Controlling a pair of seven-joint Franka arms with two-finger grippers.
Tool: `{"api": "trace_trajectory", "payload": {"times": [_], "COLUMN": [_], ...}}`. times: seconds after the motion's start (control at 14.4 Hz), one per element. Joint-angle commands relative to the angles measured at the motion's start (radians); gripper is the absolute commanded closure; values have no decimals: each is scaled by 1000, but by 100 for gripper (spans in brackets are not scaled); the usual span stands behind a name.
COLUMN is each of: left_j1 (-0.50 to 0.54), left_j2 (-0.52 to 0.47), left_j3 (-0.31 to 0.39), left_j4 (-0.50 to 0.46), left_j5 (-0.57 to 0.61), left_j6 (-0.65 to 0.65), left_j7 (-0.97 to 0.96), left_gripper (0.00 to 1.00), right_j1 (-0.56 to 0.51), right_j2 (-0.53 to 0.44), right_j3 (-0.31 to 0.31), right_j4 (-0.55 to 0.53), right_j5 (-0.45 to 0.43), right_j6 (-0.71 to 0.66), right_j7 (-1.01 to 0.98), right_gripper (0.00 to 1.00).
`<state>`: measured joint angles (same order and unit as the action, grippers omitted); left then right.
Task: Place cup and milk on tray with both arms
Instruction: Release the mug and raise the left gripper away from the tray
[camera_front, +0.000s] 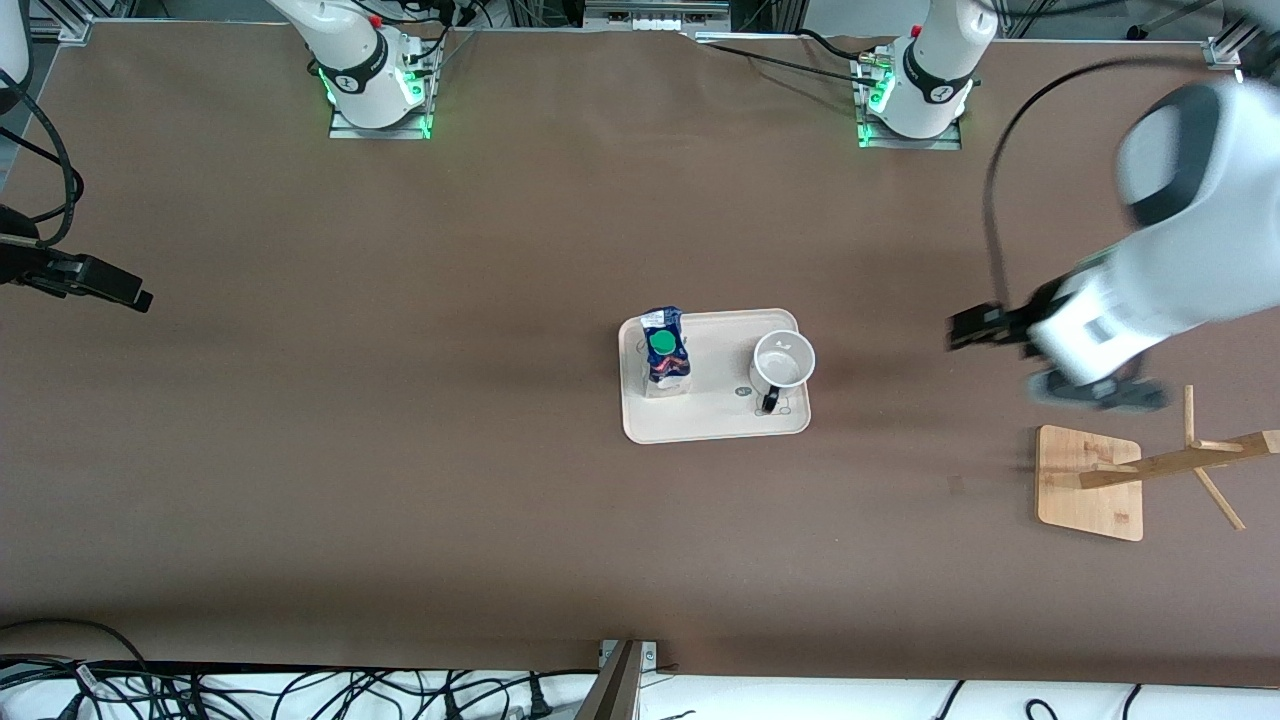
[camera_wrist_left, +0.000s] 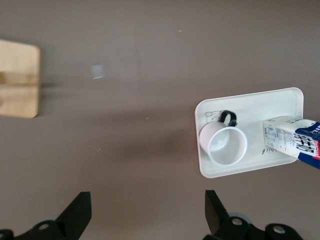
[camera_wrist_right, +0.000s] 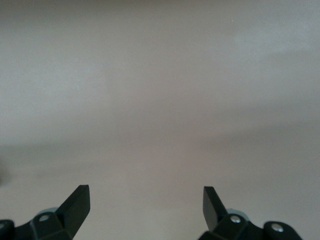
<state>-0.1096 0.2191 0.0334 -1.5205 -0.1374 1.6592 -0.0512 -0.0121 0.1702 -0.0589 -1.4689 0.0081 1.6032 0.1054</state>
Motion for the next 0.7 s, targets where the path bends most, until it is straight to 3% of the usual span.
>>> {"api": "trace_trajectory", "payload": {"times": [0.0,0.14,0.63], "left_j1": [25,77,107], "left_j2": [-150,-150,-168], "left_j3": [-12,-15,-16], "left_j4": [-167,-159,-159], "left_j5": [83,87,90], "left_j6": [19,17,11], "left_j7": [-34,-41,-41], "left_gripper": [0,0,0], "right_j1": [-3,-3,1], "right_j2": [11,11,9], "right_j3": [2,2,4], "right_j4": [22,22,22], "right_j5": [19,19,21], "right_j6": [-6,-6,-6], "right_j7": [5,7,8], "right_gripper": [0,0,0]}}
